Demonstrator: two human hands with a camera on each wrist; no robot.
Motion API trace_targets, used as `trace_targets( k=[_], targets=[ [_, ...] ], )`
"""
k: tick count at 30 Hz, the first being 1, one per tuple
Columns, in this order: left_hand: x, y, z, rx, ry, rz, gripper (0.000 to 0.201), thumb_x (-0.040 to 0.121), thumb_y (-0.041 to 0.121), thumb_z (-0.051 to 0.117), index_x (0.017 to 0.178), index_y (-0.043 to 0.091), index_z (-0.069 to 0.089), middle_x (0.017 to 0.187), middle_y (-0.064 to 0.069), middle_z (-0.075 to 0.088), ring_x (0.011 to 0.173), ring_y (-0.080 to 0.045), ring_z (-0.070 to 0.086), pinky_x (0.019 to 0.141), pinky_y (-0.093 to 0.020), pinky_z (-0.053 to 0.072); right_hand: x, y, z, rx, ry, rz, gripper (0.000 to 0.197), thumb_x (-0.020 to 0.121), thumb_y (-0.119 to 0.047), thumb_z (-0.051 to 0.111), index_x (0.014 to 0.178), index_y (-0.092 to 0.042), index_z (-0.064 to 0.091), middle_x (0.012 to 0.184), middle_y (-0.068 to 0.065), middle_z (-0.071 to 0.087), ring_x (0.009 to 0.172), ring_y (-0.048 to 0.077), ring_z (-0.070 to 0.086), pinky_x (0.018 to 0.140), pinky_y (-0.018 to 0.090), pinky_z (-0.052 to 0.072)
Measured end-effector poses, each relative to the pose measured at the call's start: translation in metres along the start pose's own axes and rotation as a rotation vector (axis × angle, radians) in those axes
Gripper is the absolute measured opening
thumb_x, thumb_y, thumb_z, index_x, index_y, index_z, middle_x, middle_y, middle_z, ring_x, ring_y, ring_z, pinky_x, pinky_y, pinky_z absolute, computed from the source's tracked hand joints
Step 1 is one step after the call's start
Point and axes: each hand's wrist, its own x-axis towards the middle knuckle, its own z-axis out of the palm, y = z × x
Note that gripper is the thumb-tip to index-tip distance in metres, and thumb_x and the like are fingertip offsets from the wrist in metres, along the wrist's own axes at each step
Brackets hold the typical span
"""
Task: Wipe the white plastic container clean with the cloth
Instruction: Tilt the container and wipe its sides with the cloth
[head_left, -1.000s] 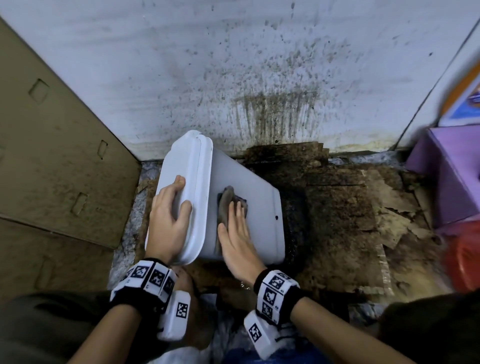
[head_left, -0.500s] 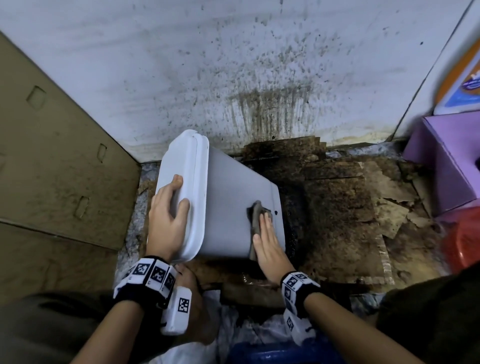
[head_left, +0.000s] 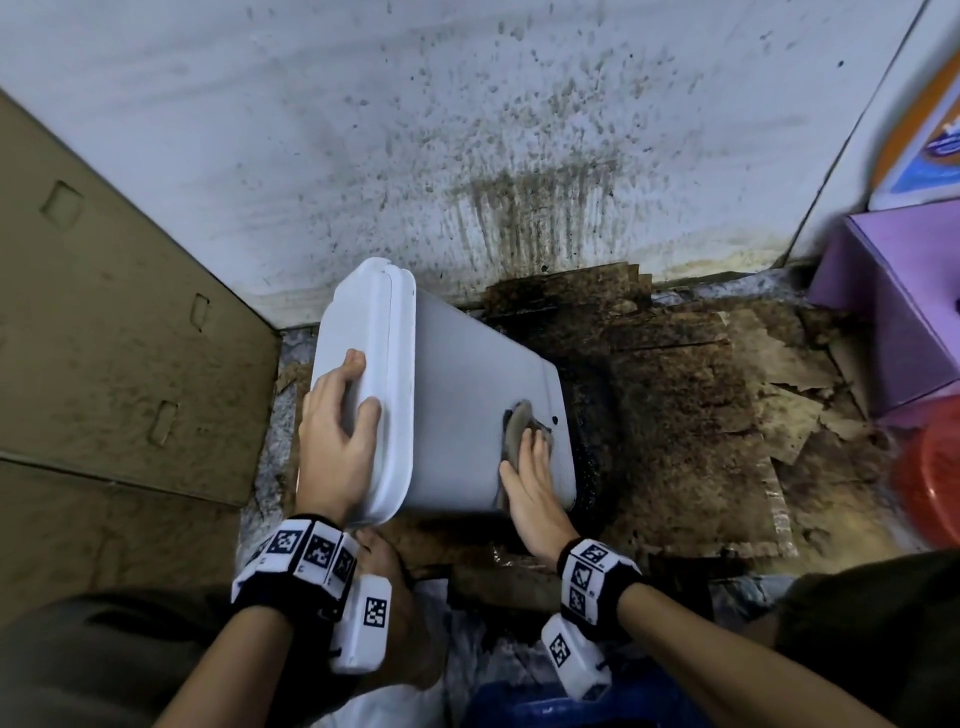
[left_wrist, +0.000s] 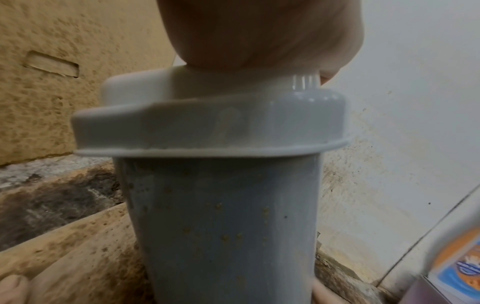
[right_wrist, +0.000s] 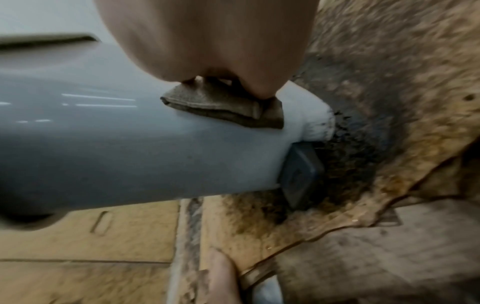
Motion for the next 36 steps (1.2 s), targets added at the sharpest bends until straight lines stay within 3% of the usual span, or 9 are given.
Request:
trace_targets(
  k=[3, 7, 10, 16, 22, 25, 27, 31, 36],
  targets=[
    [0.0, 0.001, 0.0, -0.005, 0.001, 0.005, 0.046, 0.091, 0.024, 0.05, 0.136, 0.016, 0.056, 0.147, 0.004, 0.053, 0.139, -0.013, 0.042, 0.117, -0.033, 0.03, -0.012, -0.041, 0.005, 0.156, 0.085, -0.137, 0.059, 0.11, -0.021, 0.022, 0.155, -0.017, -0.016, 0.153, -0.006, -0.033, 0.149, 0.016, -0.03, 0.124, 0.041, -0.012],
    [-0.001, -0.001, -0.003, 0.01, -0.004, -0.001, 0.047, 0.092, 0.025, 0.048, 0.138, 0.015, 0.055, 0.149, 0.003, 0.052, 0.14, -0.015, 0.041, 0.117, -0.036, 0.031, -0.021, -0.069, 0.018, 0.157, 0.079, -0.296, 0.058, 0.11, -0.029, 0.023, 0.149, -0.033, -0.02, 0.163, -0.006, -0.026, 0.148, 0.002, -0.027, 0.121, 0.028, -0.014],
    [-0.001, -0.002, -0.003, -0.001, -0.005, -0.012, 0.047, 0.092, 0.026, 0.048, 0.138, 0.017, 0.054, 0.149, 0.005, 0.051, 0.141, -0.014, 0.041, 0.118, -0.039, 0.032, -0.024, -0.068, 0.016, 0.11, 0.074, -0.36, 0.06, 0.11, -0.032, 0.023, 0.156, -0.03, -0.015, 0.165, -0.009, -0.024, 0.148, -0.002, -0.025, 0.122, 0.029, -0.012],
    [-0.002, -0.003, -0.003, -0.021, 0.009, -0.029, 0.048, 0.091, 0.03, 0.048, 0.137, 0.021, 0.055, 0.147, 0.012, 0.051, 0.14, -0.009, 0.041, 0.118, -0.037, 0.032, -0.002, -0.028, -0.008, -0.039, 0.036, -0.458, 0.059, 0.11, -0.031, 0.024, 0.159, -0.02, -0.007, 0.166, -0.009, -0.019, 0.152, 0.002, -0.017, 0.125, 0.027, -0.005],
    [-0.002, -0.003, 0.001, -0.049, 0.0, 0.009, 0.052, 0.088, 0.039, 0.047, 0.138, 0.023, 0.055, 0.147, 0.01, 0.052, 0.14, -0.009, 0.042, 0.118, -0.037, 0.032, 0.027, 0.018, -0.02, -0.007, 0.09, -0.288, 0.057, 0.11, -0.027, 0.021, 0.157, -0.022, -0.011, 0.165, -0.005, -0.021, 0.151, 0.002, -0.019, 0.125, 0.025, -0.006],
    [-0.001, -0.001, 0.001, -0.03, -0.005, 0.022, 0.051, 0.09, 0.035, 0.048, 0.139, 0.021, 0.055, 0.147, 0.013, 0.051, 0.139, -0.007, 0.041, 0.117, -0.032, 0.032, 0.053, 0.039, -0.027, -0.049, 0.08, -0.151, 0.057, 0.11, -0.027, 0.016, 0.158, -0.014, -0.012, 0.163, -0.004, -0.021, 0.151, 0.009, -0.02, 0.126, 0.042, -0.001],
    [-0.002, -0.002, 0.001, -0.031, -0.012, 0.012, 0.049, 0.092, 0.028, 0.049, 0.14, 0.019, 0.054, 0.147, 0.014, 0.05, 0.14, -0.005, 0.041, 0.118, -0.034, 0.032, 0.066, 0.046, -0.032, -0.053, 0.062, -0.035, 0.057, 0.11, -0.027, 0.014, 0.158, -0.013, -0.011, 0.165, -0.002, -0.018, 0.152, 0.011, -0.017, 0.125, 0.049, -0.004],
    [-0.003, -0.003, 0.001, -0.053, -0.01, -0.002, 0.047, 0.094, 0.024, 0.049, 0.14, 0.023, 0.053, 0.145, 0.021, 0.049, 0.141, -0.007, 0.041, 0.119, -0.041, 0.034, 0.08, 0.048, -0.043, 0.016, 0.049, 0.113, 0.057, 0.109, -0.034, 0.012, 0.158, -0.018, -0.012, 0.168, 0.001, -0.014, 0.154, 0.012, -0.014, 0.121, 0.046, -0.014],
    [-0.002, -0.004, 0.0, -0.048, 0.001, 0.005, 0.049, 0.092, 0.032, 0.048, 0.14, 0.023, 0.053, 0.145, 0.02, 0.049, 0.141, -0.008, 0.042, 0.119, -0.043, 0.034, 0.086, 0.04, -0.044, 0.112, 0.074, 0.169, 0.057, 0.109, -0.034, 0.013, 0.159, -0.017, -0.011, 0.168, 0.003, -0.01, 0.155, 0.015, -0.011, 0.121, 0.044, -0.014]
  ],
)
